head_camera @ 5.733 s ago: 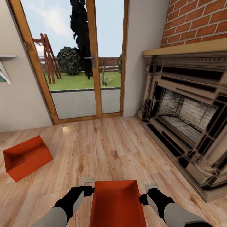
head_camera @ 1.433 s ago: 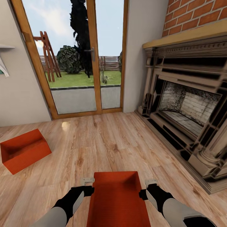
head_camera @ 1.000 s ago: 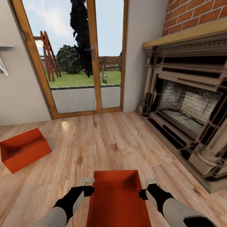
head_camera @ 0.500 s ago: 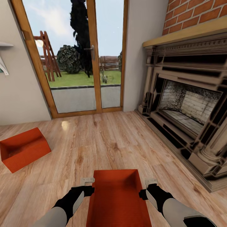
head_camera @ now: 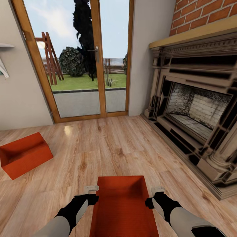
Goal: Move the two storage containers from the living room to the garage. In the garage, place one container on the floor and stack the other container on top of it (either order is fine).
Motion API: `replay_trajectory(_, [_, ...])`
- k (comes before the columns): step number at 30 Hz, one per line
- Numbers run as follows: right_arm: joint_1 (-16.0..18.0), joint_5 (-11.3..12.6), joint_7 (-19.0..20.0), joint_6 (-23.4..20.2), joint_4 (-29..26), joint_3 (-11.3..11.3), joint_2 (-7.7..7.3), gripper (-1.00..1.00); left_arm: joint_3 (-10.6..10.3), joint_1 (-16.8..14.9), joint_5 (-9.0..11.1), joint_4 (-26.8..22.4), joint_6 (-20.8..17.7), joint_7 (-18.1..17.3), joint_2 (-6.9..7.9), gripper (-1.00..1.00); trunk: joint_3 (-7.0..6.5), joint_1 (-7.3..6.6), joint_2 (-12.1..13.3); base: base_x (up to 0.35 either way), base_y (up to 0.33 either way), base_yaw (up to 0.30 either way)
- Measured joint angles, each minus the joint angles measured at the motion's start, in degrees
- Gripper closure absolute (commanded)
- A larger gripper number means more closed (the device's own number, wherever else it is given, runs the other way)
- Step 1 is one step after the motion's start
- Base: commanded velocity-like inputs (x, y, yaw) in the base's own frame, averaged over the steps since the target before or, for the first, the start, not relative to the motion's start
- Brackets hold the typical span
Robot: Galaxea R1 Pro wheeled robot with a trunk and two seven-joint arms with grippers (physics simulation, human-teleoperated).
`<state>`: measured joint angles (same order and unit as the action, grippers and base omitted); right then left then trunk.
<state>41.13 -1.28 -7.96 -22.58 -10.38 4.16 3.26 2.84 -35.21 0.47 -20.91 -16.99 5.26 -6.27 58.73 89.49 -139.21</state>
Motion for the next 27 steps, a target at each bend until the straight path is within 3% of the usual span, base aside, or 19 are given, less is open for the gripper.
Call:
replay_trajectory(3, [0.0,0.0,0.0,0.0,0.0,0.0,0.00,-1.00,0.0,0.0,0.0,0.0,0.0,0.0,0.04,-1.00,0.00,0.00,0.0,0.000,0.000,0.000])
replay_trajectory(9, [0.0,0.0,0.0,0.0,0.0,0.0,0.00,-1.00,0.0,0.0,0.0,0.0,0.0,0.0,0.01,-1.00,1.07,1.31,-2.4,0.000,0.000,0.000])
replay_trajectory(27, [0.0,0.0,0.0,0.0,0.0,0.0,0.00,-1.00,0.0,0.0,-0.2,0.0,-0.1,0.1,0.07,-1.00,1.08,1.32,-2.4,0.000,0.000,0.000])
